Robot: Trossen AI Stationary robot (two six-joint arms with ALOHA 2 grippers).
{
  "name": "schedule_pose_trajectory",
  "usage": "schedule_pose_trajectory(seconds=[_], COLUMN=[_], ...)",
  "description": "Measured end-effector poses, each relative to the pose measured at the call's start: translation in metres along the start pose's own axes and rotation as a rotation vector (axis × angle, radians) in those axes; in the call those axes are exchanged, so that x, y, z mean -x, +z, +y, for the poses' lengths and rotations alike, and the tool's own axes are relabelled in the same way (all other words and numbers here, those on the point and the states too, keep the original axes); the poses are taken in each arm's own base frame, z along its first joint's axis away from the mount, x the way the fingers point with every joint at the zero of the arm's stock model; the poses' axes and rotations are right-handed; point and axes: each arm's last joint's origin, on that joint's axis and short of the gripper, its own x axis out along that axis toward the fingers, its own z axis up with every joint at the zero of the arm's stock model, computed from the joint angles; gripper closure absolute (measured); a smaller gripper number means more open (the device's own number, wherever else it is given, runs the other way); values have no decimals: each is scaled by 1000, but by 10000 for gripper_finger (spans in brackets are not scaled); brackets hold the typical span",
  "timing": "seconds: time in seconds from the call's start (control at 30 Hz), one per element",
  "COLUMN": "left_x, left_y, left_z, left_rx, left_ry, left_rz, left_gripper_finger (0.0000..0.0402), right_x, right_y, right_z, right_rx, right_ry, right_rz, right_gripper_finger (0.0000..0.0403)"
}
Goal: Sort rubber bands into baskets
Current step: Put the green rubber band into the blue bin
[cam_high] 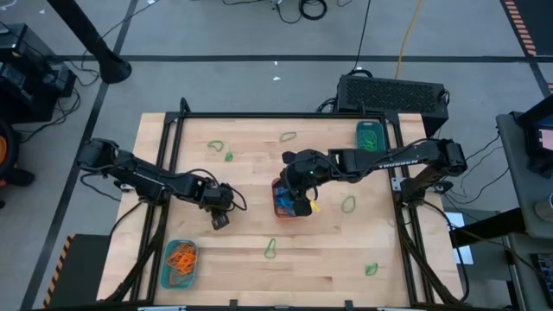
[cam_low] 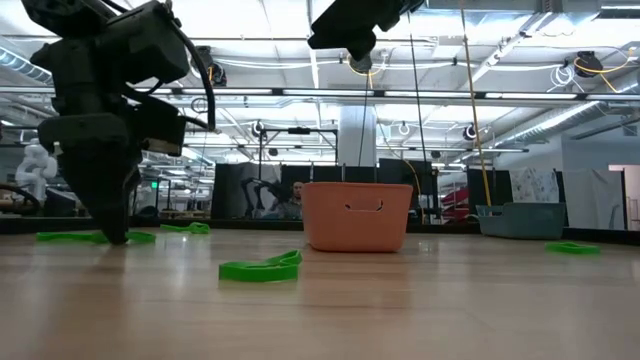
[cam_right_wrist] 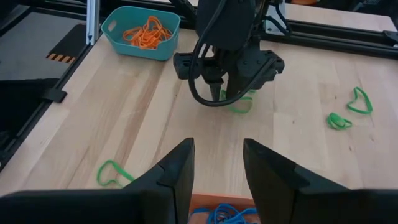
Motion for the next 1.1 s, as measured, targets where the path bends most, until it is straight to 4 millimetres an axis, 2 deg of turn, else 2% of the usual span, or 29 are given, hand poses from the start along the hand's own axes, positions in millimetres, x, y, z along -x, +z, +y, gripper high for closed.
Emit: schedule_pose_trajectory(seconds=[0.2,0.27,0.47,0.73,0.87,1.0,1.1], left_x=[0,1,16,45,60,67,69], left_y=[-1,-1,10,14,17,21,22], left_z=[1,1,-12,-40,-50,-56,-57], left_rx=[-12,-31,-147,-378,-492,-572,-606], left_ry=[0,-4,-42,-162,-235,-266,-268], left_rz=[19,22,-57,-272,-418,-516,-543], left_gripper_finger=[375,392,396,399,400,400,401], right_x=[0,0,-2,-21,-30,-33,-40], right_y=[0,0,-4,-41,-56,-56,-53], right_z=[0,0,0,2,4,13,24], right_rx=[0,-1,-2,-31,-15,27,125], right_ry=[0,0,2,6,12,50,70], right_rz=[0,0,9,-2,-114,-261,-330], right_gripper_finger=[273,273,273,273,273,273,273])
